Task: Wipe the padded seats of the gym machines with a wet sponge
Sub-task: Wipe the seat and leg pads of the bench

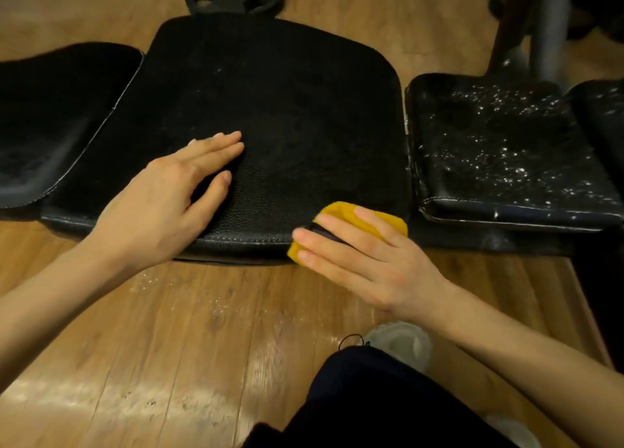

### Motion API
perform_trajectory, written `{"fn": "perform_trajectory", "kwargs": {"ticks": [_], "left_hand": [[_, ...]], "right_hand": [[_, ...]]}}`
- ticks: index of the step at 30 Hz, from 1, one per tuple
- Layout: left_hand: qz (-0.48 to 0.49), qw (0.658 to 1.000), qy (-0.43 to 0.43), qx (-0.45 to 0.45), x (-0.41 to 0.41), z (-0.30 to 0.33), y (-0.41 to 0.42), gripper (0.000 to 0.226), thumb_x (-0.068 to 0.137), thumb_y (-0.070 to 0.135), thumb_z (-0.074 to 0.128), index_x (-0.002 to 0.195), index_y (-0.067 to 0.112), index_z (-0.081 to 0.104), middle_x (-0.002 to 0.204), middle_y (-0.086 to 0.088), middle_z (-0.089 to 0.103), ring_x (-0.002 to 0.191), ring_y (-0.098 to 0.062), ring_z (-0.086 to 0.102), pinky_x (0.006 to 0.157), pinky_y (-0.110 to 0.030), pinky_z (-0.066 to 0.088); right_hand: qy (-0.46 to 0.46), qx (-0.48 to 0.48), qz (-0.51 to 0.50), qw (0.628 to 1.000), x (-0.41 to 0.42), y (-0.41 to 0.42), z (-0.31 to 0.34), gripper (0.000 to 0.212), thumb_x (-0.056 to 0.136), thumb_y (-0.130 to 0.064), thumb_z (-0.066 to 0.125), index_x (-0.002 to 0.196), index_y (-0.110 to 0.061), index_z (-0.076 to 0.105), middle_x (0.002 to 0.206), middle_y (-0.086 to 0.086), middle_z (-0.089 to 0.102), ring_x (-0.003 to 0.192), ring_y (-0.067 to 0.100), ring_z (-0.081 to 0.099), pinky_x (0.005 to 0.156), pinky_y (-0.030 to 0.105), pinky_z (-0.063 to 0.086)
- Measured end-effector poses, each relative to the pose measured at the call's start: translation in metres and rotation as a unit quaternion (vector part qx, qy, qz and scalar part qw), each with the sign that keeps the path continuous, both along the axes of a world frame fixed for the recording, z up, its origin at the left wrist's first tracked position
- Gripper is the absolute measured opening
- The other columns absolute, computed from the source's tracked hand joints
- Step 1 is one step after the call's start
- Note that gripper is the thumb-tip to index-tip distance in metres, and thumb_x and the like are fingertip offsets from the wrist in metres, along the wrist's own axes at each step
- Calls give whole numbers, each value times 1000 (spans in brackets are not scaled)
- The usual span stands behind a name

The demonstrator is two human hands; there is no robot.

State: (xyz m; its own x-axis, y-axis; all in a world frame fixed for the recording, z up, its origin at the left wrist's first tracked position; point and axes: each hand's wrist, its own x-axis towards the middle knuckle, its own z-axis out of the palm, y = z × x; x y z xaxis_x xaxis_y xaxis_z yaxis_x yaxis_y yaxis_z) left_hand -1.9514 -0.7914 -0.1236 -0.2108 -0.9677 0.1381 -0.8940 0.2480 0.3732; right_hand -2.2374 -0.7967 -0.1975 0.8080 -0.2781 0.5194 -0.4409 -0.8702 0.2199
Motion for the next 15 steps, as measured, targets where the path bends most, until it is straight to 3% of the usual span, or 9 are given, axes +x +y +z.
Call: {"fn": "perform_trajectory", "kwargs": {"ticks": [4,8,11,15], "left_hand": [[9,1000,13,1,0,0,-3,51,97,43,36,145,28,43,152,17,38,141,6,30,119,-21,23],[12,999,31,1,-1,2,-4,52,92,41,42,143,31,46,148,22,41,138,13,29,117,-19,21],[17,1000,14,4,-7,7,-3,55,89,46,40,143,33,44,149,22,40,140,4,33,119,-30,28],[-6,1000,2,5,-33,13,-22,57,92,46,39,147,32,39,151,23,32,142,4,27,119,-26,21]], "right_hand": [[-32,159,-40,986,-24,1,6,43,101,-13,45,144,-15,38,154,3,35,144,21,31,120,46,19],[-102,331,-133,929,7,-33,40,44,103,-27,34,145,-15,43,150,-2,42,141,12,35,121,35,14],[-152,353,-249,889,24,-48,46,43,103,-27,34,145,-20,43,151,-7,40,143,10,30,123,35,8],[-190,359,-218,887,32,16,39,45,100,-30,31,140,-21,50,149,-10,43,142,6,31,121,30,6]]}}
